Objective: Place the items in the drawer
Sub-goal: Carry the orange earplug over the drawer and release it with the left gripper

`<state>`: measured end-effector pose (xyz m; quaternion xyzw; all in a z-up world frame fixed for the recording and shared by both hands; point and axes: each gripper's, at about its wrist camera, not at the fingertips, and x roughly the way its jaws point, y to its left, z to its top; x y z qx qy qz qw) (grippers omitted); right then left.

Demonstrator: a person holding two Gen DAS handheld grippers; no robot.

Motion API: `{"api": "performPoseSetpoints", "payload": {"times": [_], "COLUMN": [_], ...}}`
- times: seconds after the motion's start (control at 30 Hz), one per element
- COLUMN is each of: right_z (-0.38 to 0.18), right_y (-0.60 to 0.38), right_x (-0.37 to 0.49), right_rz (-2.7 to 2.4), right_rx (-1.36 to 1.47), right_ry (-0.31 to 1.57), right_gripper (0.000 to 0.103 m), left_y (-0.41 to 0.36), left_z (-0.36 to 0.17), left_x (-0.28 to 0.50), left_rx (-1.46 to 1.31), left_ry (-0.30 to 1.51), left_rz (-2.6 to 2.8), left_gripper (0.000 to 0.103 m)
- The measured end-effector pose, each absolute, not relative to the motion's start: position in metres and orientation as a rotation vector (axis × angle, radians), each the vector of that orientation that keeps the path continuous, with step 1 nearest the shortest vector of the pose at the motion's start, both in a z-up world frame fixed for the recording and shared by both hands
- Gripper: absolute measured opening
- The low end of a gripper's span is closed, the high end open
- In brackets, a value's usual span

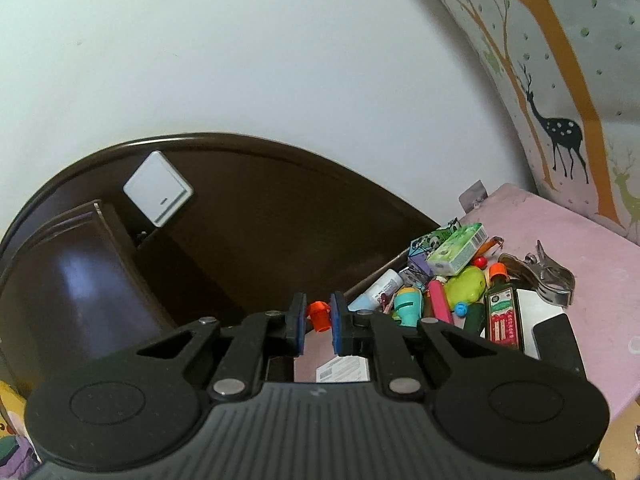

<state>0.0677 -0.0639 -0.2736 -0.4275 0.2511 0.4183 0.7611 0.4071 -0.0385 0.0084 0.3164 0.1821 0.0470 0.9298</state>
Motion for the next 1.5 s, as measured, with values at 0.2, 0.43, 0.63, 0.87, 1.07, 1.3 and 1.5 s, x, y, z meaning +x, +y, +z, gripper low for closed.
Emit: {"api": "performPoseSetpoints", "payload": {"times": [0.2,0.43,0.63,0.87,1.07,1.3,1.5], "right_z": [-0.273,-0.273,-0.272,-0.272,-0.272,-0.272,-0.271], "right_y": [-0.064,-0.064,-0.064,-0.064,-0.065,-0.066,-0.066], "right_x": [0.069,0.070,0.071,0.070,0.071,0.071,0.072], "right_rz": [0.909,0.907,0.906,0.908,0.911,0.909,0.909], "right_rx": [-0.928,-0.928,-0.930,-0.933,-0.934,-0.923,-0.923], "right_ry": [0.549,0.550,0.551,0.548,0.546,0.547,0.548], "right_gripper": [0.045,0.043,0.043,0.044,0.044,0.041,0.041], "left_y": [-0.030,-0.031,-0.028,-0.032,-0.034,-0.022,-0.022], "left_z": [0.032,0.058,0.032,-0.055,-0.130,-0.182,-0.186], "left_x": [0.363,0.307,0.280,0.275,0.285,0.295,0.292], "left_rx": [0.585,0.549,0.497,0.418,0.333,0.271,0.310], "left_ry": [0.313,0.269,0.358,0.586,0.781,0.929,0.926], "left_rz": [0.083,0.022,-0.041,-0.139,-0.191,-0.184,-0.164], "left_gripper": [0.011,0.011,0.011,0.011,0.012,0.012,0.075]}}
